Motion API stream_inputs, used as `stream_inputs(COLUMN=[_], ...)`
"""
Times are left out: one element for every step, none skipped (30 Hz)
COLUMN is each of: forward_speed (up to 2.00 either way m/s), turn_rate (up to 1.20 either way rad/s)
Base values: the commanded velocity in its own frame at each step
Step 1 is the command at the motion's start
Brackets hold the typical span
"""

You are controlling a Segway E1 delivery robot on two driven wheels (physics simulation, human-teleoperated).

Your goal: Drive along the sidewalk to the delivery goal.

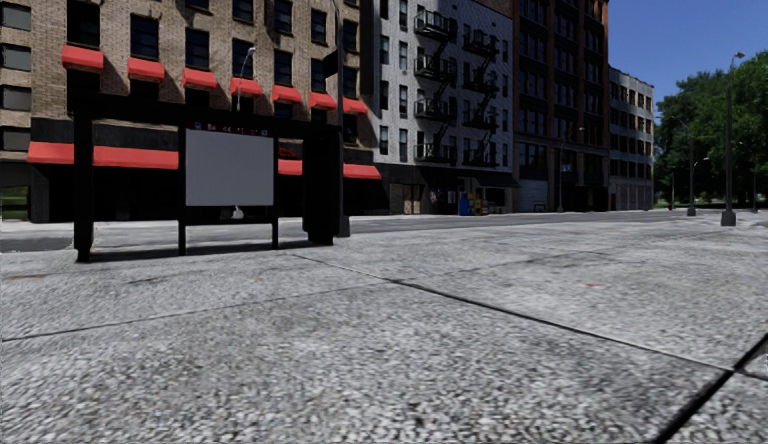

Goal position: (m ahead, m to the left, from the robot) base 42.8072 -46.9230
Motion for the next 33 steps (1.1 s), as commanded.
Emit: stream_inputs(forward_speed=[2.00,2.00,2.00,2.00,2.00,2.00,2.00,2.00,2.00,2.00,2.00,2.00,2.00,2.00,2.00,2.00,2.00,2.00,2.00,2.00,2.00,2.00,2.00,2.00,2.00,2.00,2.00,2.00,2.00,2.00,2.00,2.00,2.00], turn_rate=[-0.61,-0.61,-0.61,-0.61,-0.61,-0.61,-0.61,-0.61,-0.61,-0.61,-0.61,-0.61,-0.61,-0.61,-0.61,-0.61,-0.61,-0.61,-0.61,-0.61,-0.61,-0.61,-0.61,-0.45,-0.45,0.00,0.00,0.00,0.00,0.00,0.00,0.00,0.00])
